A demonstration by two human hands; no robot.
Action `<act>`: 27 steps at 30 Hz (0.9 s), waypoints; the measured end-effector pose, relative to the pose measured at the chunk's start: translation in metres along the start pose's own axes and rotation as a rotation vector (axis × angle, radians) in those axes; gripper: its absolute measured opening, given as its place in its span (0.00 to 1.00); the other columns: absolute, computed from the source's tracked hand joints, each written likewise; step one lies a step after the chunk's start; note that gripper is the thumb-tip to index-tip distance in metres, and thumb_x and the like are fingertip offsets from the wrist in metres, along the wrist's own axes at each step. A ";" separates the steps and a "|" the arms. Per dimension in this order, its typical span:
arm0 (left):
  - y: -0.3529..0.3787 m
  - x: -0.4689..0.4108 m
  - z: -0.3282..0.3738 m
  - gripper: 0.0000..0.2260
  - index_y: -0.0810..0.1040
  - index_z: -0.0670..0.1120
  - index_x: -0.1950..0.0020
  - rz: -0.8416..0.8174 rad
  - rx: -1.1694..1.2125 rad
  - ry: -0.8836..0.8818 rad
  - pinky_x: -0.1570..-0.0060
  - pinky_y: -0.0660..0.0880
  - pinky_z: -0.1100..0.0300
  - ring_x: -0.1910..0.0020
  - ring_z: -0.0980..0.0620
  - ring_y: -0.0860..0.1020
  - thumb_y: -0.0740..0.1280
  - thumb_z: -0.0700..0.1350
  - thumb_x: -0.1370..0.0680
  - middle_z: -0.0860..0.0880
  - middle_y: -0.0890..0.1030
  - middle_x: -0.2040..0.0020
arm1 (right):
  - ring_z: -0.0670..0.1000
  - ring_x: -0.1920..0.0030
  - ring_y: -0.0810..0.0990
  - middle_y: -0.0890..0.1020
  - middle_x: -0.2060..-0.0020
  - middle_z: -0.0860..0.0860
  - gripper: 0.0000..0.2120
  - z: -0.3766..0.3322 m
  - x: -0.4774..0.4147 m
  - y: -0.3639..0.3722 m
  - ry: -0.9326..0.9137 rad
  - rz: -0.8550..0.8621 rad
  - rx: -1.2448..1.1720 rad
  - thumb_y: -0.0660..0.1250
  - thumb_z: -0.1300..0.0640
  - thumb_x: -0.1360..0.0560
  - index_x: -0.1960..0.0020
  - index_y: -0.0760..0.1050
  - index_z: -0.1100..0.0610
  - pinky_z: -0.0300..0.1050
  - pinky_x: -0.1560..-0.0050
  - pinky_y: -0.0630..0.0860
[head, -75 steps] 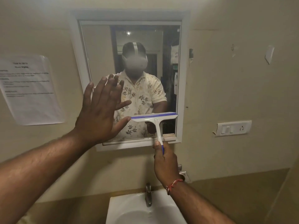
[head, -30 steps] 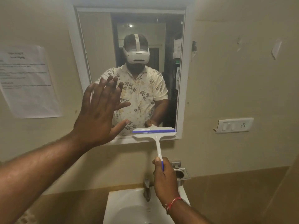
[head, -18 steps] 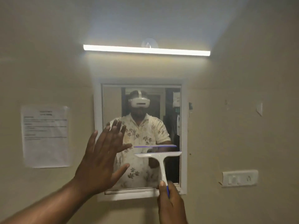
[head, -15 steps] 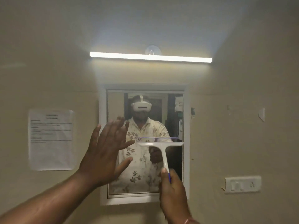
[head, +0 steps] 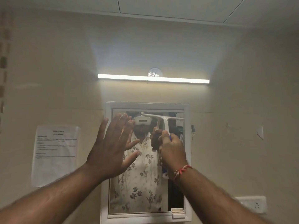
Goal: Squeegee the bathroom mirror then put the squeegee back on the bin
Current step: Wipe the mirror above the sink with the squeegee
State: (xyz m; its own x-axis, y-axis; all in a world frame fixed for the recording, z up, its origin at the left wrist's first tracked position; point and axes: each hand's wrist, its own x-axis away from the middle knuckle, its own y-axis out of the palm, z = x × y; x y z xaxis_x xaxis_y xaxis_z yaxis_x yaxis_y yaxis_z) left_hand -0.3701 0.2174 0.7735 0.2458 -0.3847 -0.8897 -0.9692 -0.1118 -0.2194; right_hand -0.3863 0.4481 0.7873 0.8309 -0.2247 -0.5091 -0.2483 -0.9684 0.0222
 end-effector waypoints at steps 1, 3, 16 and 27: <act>0.000 -0.002 0.000 0.48 0.55 0.41 0.07 -0.005 -0.005 -0.002 0.13 0.58 0.25 0.06 0.35 0.50 0.60 0.73 0.15 0.38 0.49 0.05 | 0.54 0.58 0.83 0.85 0.54 0.53 0.19 -0.003 -0.004 0.000 -0.002 0.000 0.016 0.57 0.38 0.13 0.48 0.80 0.49 0.49 0.62 0.82; 0.001 -0.005 0.000 0.49 0.55 0.41 0.07 -0.018 -0.017 -0.005 0.13 0.58 0.24 0.06 0.35 0.50 0.61 0.74 0.15 0.38 0.49 0.05 | 0.55 0.53 0.85 0.85 0.53 0.53 0.19 -0.007 -0.012 0.000 -0.005 0.006 0.033 0.57 0.38 0.13 0.49 0.80 0.49 0.55 0.51 0.85; 0.006 -0.017 -0.001 0.47 0.56 0.44 0.07 -0.027 -0.011 -0.047 0.12 0.56 0.25 0.05 0.36 0.49 0.57 0.75 0.15 0.39 0.50 0.05 | 0.50 0.54 0.84 0.85 0.51 0.53 0.18 -0.016 -0.034 0.001 -0.047 -0.019 0.015 0.59 0.40 0.13 0.45 0.80 0.52 0.45 0.56 0.82; 0.017 -0.007 -0.002 0.48 0.56 0.43 0.07 -0.021 -0.023 -0.033 0.11 0.54 0.25 0.05 0.36 0.49 0.59 0.75 0.15 0.40 0.49 0.05 | 0.49 0.55 0.83 0.83 0.54 0.50 0.16 -0.005 -0.029 -0.001 -0.095 -0.006 0.051 0.58 0.42 0.12 0.52 0.77 0.48 0.49 0.52 0.83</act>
State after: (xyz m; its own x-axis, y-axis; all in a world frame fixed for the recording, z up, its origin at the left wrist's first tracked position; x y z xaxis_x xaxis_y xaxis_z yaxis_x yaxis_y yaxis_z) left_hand -0.3887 0.2165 0.7768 0.2652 -0.3519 -0.8977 -0.9631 -0.1405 -0.2295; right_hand -0.4078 0.4554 0.8063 0.7819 -0.2051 -0.5887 -0.2703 -0.9625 -0.0237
